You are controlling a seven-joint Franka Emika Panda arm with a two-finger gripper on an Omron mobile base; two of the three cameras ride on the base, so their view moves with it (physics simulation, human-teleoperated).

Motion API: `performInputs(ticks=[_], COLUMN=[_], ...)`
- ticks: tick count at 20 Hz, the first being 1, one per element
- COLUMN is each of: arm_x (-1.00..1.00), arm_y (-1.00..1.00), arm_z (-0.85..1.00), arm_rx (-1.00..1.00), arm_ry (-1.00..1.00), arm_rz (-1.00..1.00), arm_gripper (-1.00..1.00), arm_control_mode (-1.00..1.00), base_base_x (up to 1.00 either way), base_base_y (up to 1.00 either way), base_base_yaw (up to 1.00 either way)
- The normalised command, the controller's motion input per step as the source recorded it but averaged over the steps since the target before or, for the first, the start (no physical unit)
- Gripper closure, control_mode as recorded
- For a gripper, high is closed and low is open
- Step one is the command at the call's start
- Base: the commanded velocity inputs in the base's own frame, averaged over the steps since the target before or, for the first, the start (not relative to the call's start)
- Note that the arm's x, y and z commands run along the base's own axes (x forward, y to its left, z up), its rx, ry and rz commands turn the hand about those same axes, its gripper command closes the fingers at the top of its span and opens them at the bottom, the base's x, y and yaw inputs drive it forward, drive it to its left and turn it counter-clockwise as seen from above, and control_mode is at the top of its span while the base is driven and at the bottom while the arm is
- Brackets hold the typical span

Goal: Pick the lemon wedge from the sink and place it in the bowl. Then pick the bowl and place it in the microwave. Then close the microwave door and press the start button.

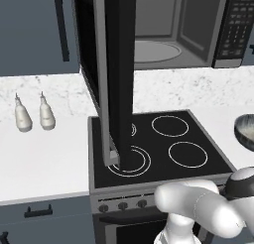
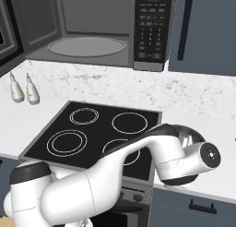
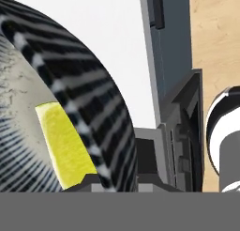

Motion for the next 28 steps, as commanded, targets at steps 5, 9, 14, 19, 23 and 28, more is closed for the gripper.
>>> performInputs(ticks=[5,9,14,19,23,28], arm_x=[0.00,-0.63,-0.72,-0.28,-0.29,-0.19], arm_y=[0.00,0.06,0.58,0.98,0.57,0.45], arm_z=[0.00,0.03,0.20,0.25,0.40,0.52], arm_rx=[0.00,0.00,0.00,-0.01,0.00,0.00], arm_ry=[0.00,-0.18,-0.12,0.00,0.00,0.00], arm_rz=[0.00,0.00,0.05,0.07,0.06,0.09], arm_gripper=[1.00,1.00,1.00,1.00,1.00,1.00], arm_control_mode=[1.00,-1.00,-1.00,-1.00,-1.00,-1.00], base_base_x=[-0.01,0.00,0.00,0.00,0.00,0.00], base_base_y=[0.00,0.00,0.00,0.00,0.00,0.00], base_base_yaw=[0.00,0.00,0.00,0.00,0.00,0.00])
